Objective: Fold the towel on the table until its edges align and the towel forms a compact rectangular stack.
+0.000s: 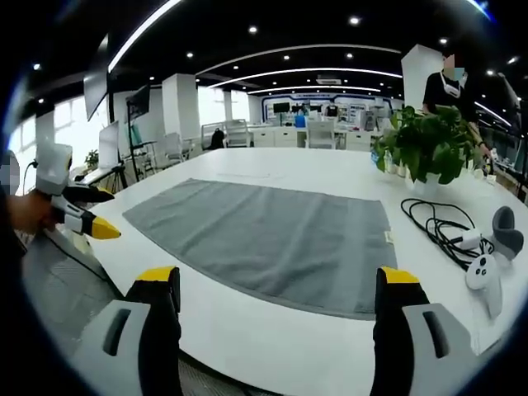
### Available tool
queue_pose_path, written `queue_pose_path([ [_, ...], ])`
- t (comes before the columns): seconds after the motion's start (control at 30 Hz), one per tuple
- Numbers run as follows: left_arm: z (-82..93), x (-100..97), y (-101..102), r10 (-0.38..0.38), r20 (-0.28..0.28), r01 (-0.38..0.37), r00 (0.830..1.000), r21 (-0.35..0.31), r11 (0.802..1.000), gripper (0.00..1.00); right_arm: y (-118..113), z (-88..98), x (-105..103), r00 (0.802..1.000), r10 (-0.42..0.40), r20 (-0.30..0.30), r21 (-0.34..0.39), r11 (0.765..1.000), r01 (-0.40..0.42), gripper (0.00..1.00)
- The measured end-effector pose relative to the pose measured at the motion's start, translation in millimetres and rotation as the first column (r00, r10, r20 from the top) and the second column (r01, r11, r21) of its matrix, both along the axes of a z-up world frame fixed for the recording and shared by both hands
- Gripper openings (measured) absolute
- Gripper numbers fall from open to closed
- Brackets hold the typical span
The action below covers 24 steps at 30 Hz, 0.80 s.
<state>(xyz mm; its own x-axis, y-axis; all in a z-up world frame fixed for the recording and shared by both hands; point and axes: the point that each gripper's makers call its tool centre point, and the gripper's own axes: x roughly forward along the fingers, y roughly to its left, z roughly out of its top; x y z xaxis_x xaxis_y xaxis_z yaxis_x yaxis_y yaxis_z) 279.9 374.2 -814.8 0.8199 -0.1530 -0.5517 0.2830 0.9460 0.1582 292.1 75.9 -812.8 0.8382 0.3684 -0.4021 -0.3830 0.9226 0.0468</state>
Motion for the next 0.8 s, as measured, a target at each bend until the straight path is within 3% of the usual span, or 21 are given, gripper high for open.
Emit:
queue_pose_path([
  [0.8,9.1,-0.7,-7.4,0.002,0.017,-0.001,1.000,-0.035,0.999,0.92,-4.5,0.8,-6.7,1.000,-0.004,-0.008,0.003,1.000,0.004,0.99],
])
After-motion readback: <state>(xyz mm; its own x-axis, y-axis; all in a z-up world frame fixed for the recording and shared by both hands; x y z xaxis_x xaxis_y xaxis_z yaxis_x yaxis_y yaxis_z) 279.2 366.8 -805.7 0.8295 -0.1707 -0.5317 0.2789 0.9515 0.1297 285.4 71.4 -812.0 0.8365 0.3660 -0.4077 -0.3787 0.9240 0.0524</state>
